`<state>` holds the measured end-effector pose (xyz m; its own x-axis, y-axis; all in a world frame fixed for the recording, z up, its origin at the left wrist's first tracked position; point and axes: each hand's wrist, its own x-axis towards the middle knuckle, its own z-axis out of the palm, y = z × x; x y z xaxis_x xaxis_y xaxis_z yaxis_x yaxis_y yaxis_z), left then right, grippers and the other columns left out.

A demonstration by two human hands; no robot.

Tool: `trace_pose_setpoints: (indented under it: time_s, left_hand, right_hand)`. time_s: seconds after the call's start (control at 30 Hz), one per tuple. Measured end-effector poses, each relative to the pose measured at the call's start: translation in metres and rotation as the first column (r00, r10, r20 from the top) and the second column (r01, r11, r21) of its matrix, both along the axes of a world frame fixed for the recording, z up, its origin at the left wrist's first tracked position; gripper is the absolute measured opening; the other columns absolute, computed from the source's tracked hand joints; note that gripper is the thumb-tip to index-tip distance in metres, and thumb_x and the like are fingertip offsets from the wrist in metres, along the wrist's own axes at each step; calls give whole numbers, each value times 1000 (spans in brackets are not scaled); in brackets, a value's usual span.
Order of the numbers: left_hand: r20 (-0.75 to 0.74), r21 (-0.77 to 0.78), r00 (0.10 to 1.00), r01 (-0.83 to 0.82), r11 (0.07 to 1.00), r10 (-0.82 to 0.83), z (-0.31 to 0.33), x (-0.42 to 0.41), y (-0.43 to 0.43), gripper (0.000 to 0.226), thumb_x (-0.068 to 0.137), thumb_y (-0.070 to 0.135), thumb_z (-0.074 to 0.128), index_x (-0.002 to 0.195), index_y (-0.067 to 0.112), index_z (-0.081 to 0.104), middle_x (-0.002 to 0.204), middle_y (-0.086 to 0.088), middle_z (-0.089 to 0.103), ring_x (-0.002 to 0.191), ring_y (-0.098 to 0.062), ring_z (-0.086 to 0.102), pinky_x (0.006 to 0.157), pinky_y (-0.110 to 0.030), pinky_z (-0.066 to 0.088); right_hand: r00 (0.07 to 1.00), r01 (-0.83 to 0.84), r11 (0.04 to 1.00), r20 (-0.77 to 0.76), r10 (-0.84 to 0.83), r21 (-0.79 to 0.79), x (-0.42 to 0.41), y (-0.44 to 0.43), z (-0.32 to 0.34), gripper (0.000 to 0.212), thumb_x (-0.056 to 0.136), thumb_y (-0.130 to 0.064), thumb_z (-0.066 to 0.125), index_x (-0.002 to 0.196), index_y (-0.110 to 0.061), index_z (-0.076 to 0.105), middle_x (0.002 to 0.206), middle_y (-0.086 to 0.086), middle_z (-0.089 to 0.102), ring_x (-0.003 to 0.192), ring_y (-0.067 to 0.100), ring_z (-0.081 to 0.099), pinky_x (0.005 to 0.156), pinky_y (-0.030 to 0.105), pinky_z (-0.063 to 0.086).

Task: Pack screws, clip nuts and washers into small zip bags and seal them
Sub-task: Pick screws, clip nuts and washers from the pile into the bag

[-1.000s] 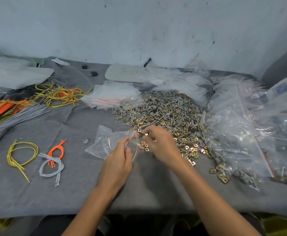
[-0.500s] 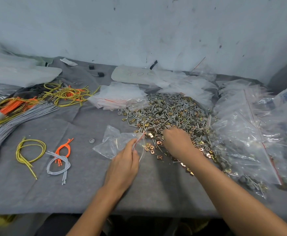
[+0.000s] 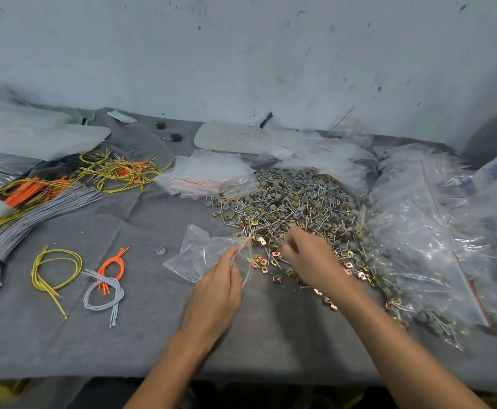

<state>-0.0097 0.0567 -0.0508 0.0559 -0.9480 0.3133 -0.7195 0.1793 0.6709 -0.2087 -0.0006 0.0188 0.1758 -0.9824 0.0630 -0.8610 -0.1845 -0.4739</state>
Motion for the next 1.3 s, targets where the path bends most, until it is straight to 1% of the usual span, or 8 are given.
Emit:
trace_pose_setpoints:
  time_s: [0.1,0.3,0.4,0.73,0.87,0.93,1.1,1.3]
  left_hand:
    - [-3,6,1000,0,1000,0,-1,0,-1,38,102,32,38,140,40,37,122,3,66,103,-20,62,81,-36,48]
    - [-31,-1,999,10,1000,-10,2,1,2,40,101,33,37,141,38,38,136,7,60,117,-17,58,93,-35,47]
    - [-42,-13,999,14,1000,-15,4,0,2,41,101,35,37,142,36,40,136,6,60,117,-19,59,94,-36,49]
    - [-60,-13,998,1,1000,-2,0,1,2,40,102,34,38,142,37,40,133,8,62,116,-15,59,92,-31,47]
    - [-43,-19,999,-10,1000,10,-1,1,1,41,102,30,40,143,33,42,132,5,63,114,-17,60,90,-32,47]
    - [-21,-20,1000,-16,1000,16,0,0,1,40,103,28,41,142,35,41,129,5,64,108,-16,61,84,-30,46]
    - [-10,-2,1000,-5,1000,5,2,0,2,41,104,30,38,144,34,39,126,4,65,103,-16,62,84,-37,51]
    - [-19,12,1000,12,1000,-11,1,0,3,40,105,33,37,145,37,37,114,6,66,89,-9,60,72,-27,45]
  right_hand:
    - [994,-88,993,67,82,84,14,12,2,10,97,-24,54,87,-24,57,79,-7,65,69,10,58,58,27,44]
    - [964,-247,969,-105,245,-3,52,12,-9,13,97,-26,56,90,-18,48,89,4,61,85,30,58,73,39,44]
    - [956,-280,957,-108,271,-74,59,12,-16,10,100,-27,54,98,-18,54,100,6,65,94,31,60,77,40,44]
    - [969,-241,951,-96,226,-193,61,20,-22,20,99,-38,54,109,-27,68,101,-3,71,96,24,63,72,34,40]
    - [985,-125,981,96,140,-148,38,13,-12,11,93,-36,66,98,-29,72,61,-19,51,59,2,46,61,28,36]
    - [998,-33,988,53,42,-148,17,2,-7,6,94,-35,65,93,-30,68,70,-20,51,65,-2,49,61,28,38]
    - [987,120,987,-94,-130,-111,-23,-28,-2,8,99,-28,58,95,-27,65,101,-7,59,83,13,60,79,40,57]
    - [977,86,996,-196,-89,-22,-29,-32,-12,26,95,-51,59,96,-25,65,96,-5,60,87,15,59,80,39,55]
